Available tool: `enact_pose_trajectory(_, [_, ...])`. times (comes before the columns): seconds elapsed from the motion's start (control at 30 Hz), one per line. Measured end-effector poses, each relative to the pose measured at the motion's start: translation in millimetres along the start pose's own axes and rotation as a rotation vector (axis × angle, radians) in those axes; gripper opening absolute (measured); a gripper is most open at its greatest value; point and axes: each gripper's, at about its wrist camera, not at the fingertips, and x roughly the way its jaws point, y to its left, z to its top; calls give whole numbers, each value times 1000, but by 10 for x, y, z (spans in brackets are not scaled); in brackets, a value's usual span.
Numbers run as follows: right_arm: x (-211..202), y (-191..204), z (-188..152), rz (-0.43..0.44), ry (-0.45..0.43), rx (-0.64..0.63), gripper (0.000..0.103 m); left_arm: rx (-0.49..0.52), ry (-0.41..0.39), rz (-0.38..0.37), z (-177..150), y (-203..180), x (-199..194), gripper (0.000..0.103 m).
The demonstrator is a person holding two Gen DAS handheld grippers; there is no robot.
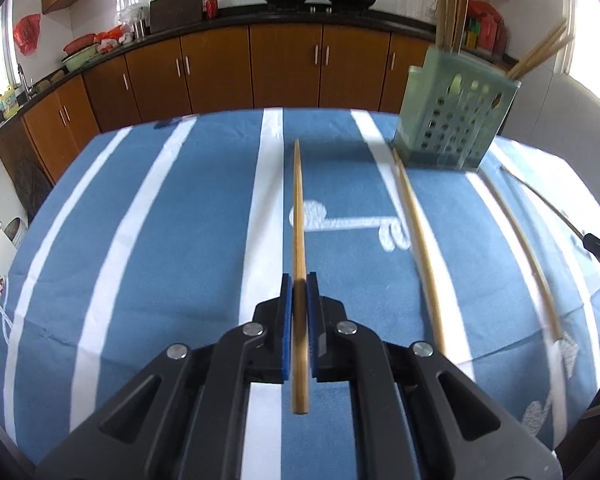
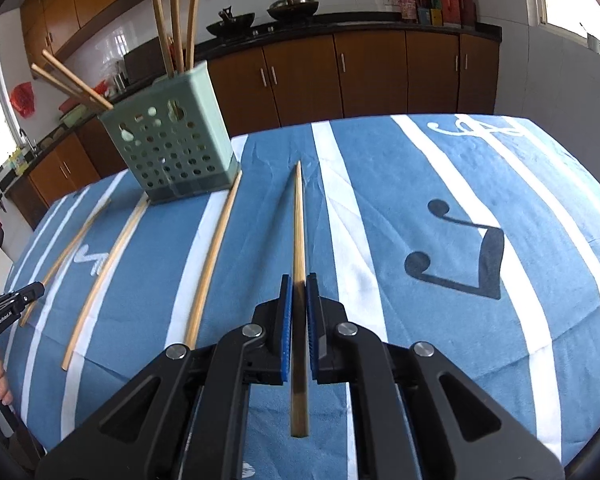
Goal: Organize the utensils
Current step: 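Lift both held chopsticks upright and carry them over the green holder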
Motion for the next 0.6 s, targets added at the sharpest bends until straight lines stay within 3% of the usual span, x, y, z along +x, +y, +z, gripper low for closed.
enact_pose_trajectory(0.4, [-456,-44,389,16,-217,41,7,-71,-255,-52,489,99,-721,7])
enact_pose_trajectory(0.6, [-554,-17,541,20,-266,35,7,-111,-336,-73,686,163,-931,7])
